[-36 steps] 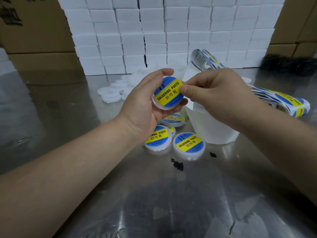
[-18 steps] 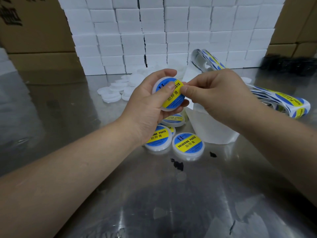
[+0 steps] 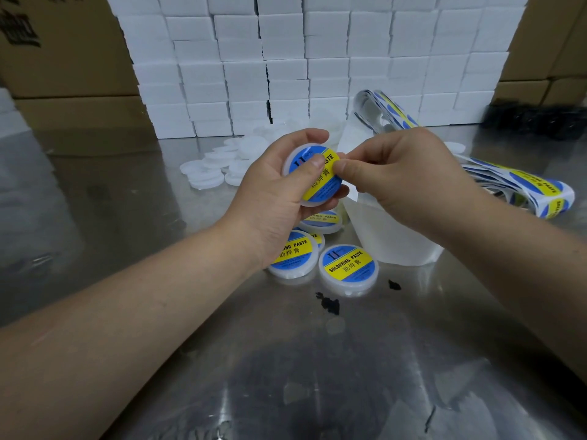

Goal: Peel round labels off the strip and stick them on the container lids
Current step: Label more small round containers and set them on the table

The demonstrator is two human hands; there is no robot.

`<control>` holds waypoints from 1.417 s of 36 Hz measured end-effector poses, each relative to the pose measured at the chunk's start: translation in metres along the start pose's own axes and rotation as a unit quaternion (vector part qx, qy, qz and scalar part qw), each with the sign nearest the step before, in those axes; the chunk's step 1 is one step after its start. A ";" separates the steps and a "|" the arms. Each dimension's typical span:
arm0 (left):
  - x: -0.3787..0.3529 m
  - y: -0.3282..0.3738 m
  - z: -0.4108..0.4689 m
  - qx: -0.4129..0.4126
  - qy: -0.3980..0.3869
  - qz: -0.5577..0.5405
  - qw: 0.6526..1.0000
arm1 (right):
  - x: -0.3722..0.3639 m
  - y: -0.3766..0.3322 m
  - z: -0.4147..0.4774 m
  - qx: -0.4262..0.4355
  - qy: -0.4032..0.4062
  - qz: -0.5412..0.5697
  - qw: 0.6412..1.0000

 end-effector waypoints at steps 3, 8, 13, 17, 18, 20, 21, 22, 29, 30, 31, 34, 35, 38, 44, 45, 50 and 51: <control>0.000 0.000 0.000 -0.001 0.000 0.006 1.000 | -0.001 0.000 0.000 0.000 0.001 0.000 1.000; 0.000 0.000 0.000 -0.003 0.001 0.009 1.000 | -0.001 0.000 0.000 0.000 -0.001 -0.005 1.000; 0.000 -0.001 -0.001 -0.004 0.003 0.015 1.000 | -0.001 0.001 0.000 -0.003 0.000 -0.011 1.000; 0.000 -0.001 -0.001 -0.004 0.007 0.020 1.000 | -0.001 0.001 0.000 -0.001 0.000 -0.014 1.000; 0.000 -0.001 -0.001 -0.005 0.008 0.022 1.000 | -0.001 0.001 -0.001 0.000 0.000 -0.016 1.000; 0.000 0.000 -0.002 -0.010 0.009 0.029 0.999 | -0.001 0.001 -0.001 0.003 0.000 -0.018 1.000; 0.000 0.001 -0.002 -0.015 0.010 0.033 0.999 | -0.001 0.001 -0.001 0.004 -0.001 -0.017 1.000; 0.000 0.001 -0.002 -0.020 0.012 0.036 0.999 | -0.001 0.001 -0.001 0.005 -0.001 -0.016 1.000; -0.005 0.008 -0.007 -0.081 0.027 0.112 0.990 | 0.000 0.005 0.000 -0.003 0.009 -0.038 0.999; -0.006 0.009 -0.008 -0.090 0.028 0.121 0.988 | 0.000 0.005 0.000 -0.003 0.015 -0.049 0.999; -0.007 0.010 -0.009 -0.097 0.027 0.128 0.987 | 0.001 0.006 0.000 -0.003 0.021 -0.060 0.998; -0.009 0.013 -0.011 -0.108 0.023 0.137 0.984 | 0.004 0.005 0.000 -0.003 0.038 -0.096 0.995; -0.009 0.014 -0.012 -0.109 0.022 0.138 0.984 | 0.005 0.005 0.000 -0.006 0.040 -0.107 0.993; -0.008 0.014 -0.012 -0.098 0.014 0.134 0.986 | 0.009 0.010 0.001 -0.025 0.052 -0.147 0.987; -0.006 0.010 -0.008 -0.045 0.026 0.096 0.994 | 0.008 0.010 0.001 -0.026 0.052 -0.179 0.982; -0.006 0.009 -0.007 -0.038 0.033 0.083 0.995 | 0.008 0.010 0.001 -0.025 0.053 -0.166 0.984; -0.006 0.008 -0.005 -0.027 0.029 0.048 0.998 | 0.007 0.005 0.002 -0.013 -0.007 -0.081 0.997; -0.007 0.007 -0.005 -0.028 0.021 0.054 0.998 | 0.004 0.004 0.001 -0.008 -0.035 -0.078 0.996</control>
Point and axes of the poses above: each hand's wrist, its own z-axis towards the middle knuckle, its own x-axis out of the back of the hand, y = z × x, the point moved 5 cm from there along z, towards the middle knuckle, and after that the axes turned 3 degrees about x, right-handed, at the moved point
